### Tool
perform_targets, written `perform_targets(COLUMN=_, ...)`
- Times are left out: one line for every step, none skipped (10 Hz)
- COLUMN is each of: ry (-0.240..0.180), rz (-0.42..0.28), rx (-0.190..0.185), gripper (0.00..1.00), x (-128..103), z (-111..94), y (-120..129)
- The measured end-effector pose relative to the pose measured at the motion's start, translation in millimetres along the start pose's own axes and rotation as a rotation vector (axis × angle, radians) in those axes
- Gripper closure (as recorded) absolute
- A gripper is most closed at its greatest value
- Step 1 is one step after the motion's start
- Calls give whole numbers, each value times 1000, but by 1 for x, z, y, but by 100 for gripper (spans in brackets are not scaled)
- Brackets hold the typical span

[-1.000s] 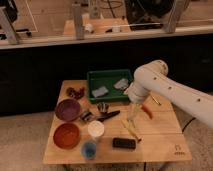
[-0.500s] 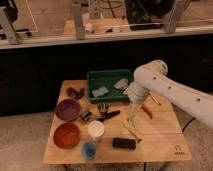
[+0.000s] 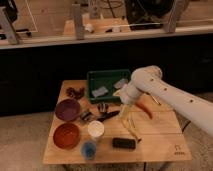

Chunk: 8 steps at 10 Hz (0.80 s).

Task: Place brush in tray

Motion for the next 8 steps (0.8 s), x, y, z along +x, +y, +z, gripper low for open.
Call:
perform_targets(ry=-2, rz=-2, rx=-3, gripper=20, x=-3, z=19, y=1)
perform_targets(ry=9, rz=0, rx=-7, gripper=20, x=0, z=34, y=2)
perform_targets(ry=20, rz=7, rx=-9, gripper=20, x=6, z=44, y=2)
perform_targets(ry=33, rz=15, rx=-12, gripper=20, x=14, z=51, y=2)
perform_targets(ry=46, rz=28, rx=-16, gripper=20, x=25, z=59, y=3)
perform_targets(ry=53, rz=36, rx=-19, gripper=20, x=32, z=64, y=4)
perform_targets(ry=54, rz=57, rx=-27, gripper=20, x=44, z=74, y=7)
perform_targets(ry=54, rz=76, rx=-32, gripper=20, x=53, z=83, y=9)
